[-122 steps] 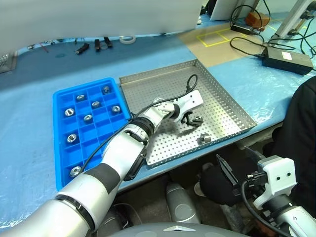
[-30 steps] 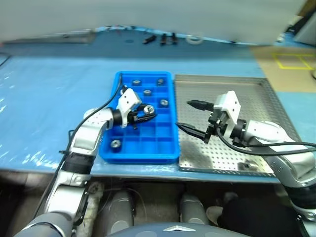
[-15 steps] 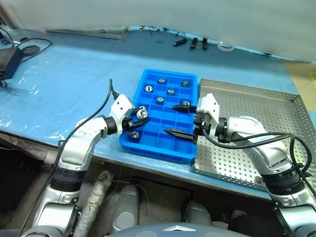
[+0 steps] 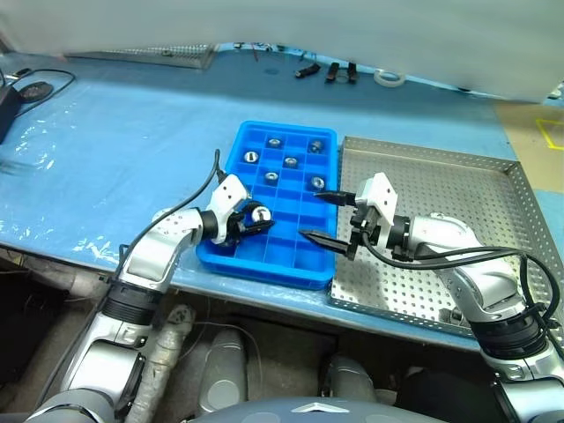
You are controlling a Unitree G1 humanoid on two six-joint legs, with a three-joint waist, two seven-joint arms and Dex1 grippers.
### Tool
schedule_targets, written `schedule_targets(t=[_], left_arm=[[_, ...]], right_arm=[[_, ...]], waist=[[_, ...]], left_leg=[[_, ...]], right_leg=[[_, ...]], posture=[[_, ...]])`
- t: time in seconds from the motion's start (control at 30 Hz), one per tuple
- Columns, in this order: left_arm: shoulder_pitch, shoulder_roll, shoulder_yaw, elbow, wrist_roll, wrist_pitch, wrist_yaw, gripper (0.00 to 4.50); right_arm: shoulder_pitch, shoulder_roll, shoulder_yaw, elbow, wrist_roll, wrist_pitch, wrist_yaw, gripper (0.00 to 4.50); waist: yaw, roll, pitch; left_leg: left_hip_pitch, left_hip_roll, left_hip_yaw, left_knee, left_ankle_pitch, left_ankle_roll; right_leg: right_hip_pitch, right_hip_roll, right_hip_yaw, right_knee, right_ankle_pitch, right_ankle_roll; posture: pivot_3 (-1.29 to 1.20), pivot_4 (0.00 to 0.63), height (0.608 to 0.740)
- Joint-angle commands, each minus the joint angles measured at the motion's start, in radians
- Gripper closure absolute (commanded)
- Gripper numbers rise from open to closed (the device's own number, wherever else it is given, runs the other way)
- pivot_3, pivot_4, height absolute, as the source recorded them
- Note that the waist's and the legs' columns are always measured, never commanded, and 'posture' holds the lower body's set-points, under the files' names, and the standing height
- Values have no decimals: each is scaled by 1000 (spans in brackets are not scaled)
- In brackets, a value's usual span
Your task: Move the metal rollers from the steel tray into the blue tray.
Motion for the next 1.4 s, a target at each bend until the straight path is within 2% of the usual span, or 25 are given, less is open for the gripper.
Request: schedule_targets(t=[0.03,0.07,0.2,0.3,0.43,0.53,0.63,0.8,1.0,1.2,1.4], left_arm=[[-36,16,-5,45,33,-33,20,462],[-41,19,-4,39,23,-31,6,141],[-78,22,33,-3,-59,9,-55,141],[-115,23,56,-23,-135,40,-112,141],[-169,31,52,-52,-235,109,-215,141],[-244,-8,48,-1,-258,108,-227,141],[-301,-67,26,71,-238,65,-227,141],[-331,-125,-2,125,-214,20,-232,141],[-336,-131,-19,160,-192,-9,-240,141],[-331,-129,-25,157,-192,-7,-251,141],[-321,-133,-30,145,-193,3,-245,141]], right_arm=[[1,10,-24,-37,-6,-8,-5,0],[1,14,-25,-38,-9,-8,-9,0],[15,16,-44,-54,-16,6,-32,0],[79,-21,-99,-95,-8,16,-39,0],[161,-102,-224,-109,2,21,-19,0],[189,-143,-339,-72,23,32,-18,0],[185,-135,-411,5,-2,24,-69,0],[202,-56,-411,68,-74,21,-204,0],[231,5,-401,139,-138,32,-293,0],[256,39,-380,127,-156,29,-313,0],[223,100,-341,211,-205,33,-381,0]], waist=[[-1,0,0],[-3,0,0],[-12,0,0],[-10,0,0],[-15,0,0],[-18,0,0],[-22,0,0],[-59,-1,0],[-93,-1,0],[-97,0,0],[-98,-1,0]], left_leg=[[0,0,0,0,0,0],[1,0,0,0,0,0],[2,0,1,0,1,-1],[0,1,1,0,1,-1],[0,0,4,0,2,-3],[3,1,7,0,0,1],[8,1,12,0,-1,2],[12,0,22,1,-4,7],[7,1,24,1,-3,11],[8,1,25,2,-3,11],[9,1,25,3,-3,11]], right_leg=[[0,0,0,0,0,-1],[0,0,1,0,1,-1],[0,0,1,1,2,-2],[-1,2,1,1,1,-2],[-1,2,3,0,1,-2],[-1,2,7,0,1,-2],[0,2,13,1,2,-3],[-1,2,23,0,2,-2],[-9,3,26,1,2,-2],[-8,3,26,2,3,-3],[-8,3,27,3,3,-3]], posture=[[30,150,740],[30,150,740],[-9,150,740],[-46,150,740],[-78,150,740],[-78,150,740],[-169,150,740],[-212,150,740],[-228,150,740],[-234,150,740],[-229,150,740]])
